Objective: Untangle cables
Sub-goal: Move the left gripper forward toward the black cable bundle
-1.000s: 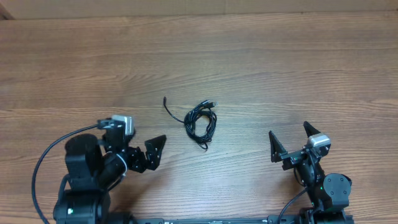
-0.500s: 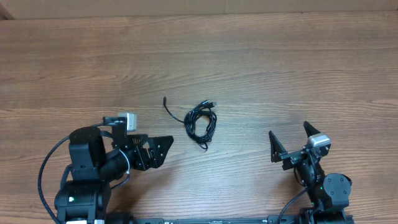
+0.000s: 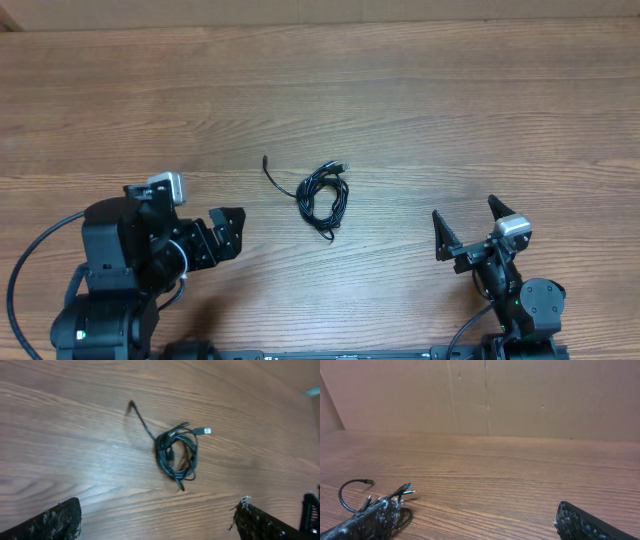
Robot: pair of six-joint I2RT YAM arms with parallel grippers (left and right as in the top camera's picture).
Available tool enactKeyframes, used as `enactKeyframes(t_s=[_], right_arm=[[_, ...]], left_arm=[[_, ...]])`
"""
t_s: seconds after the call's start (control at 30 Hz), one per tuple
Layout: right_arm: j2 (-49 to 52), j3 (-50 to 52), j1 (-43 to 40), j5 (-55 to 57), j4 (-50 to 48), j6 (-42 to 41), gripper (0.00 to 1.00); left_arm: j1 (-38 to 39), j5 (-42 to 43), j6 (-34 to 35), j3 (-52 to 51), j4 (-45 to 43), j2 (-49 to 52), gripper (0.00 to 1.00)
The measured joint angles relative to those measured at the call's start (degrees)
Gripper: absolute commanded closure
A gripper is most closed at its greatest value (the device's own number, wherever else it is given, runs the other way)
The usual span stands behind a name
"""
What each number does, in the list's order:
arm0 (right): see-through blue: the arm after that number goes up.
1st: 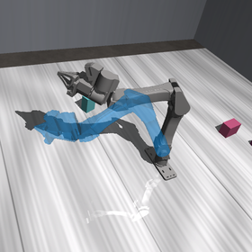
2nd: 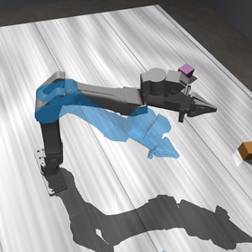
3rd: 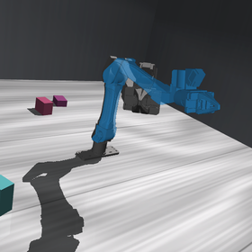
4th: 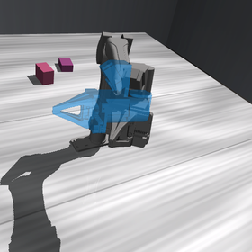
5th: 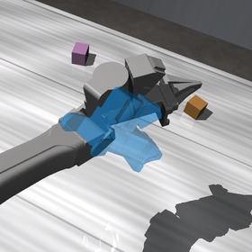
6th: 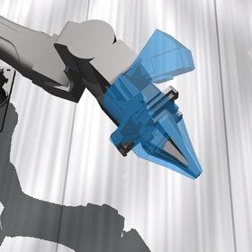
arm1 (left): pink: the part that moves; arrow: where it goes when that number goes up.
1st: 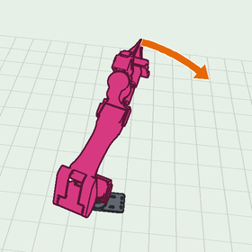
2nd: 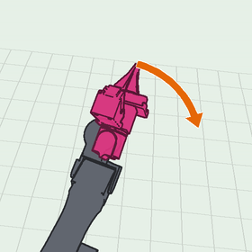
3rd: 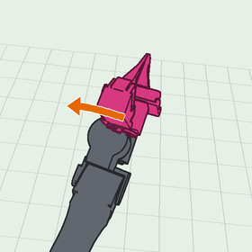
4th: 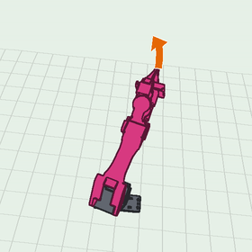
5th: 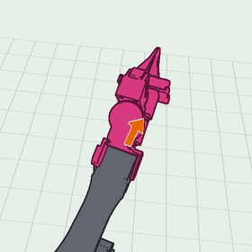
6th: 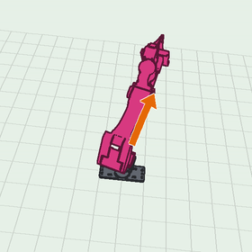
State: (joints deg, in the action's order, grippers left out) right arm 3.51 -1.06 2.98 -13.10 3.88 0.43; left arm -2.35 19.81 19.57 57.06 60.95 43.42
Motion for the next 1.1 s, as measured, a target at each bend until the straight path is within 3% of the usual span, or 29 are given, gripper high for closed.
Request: enactKeyframes(t_s=[1.1], right_arm=[[0.0,0.0,0.0,0.0,0.0,0.0,0.0]], left_arm=[[0.1,-7.0,0.0,0.0,3.2,9.0,0.12]])
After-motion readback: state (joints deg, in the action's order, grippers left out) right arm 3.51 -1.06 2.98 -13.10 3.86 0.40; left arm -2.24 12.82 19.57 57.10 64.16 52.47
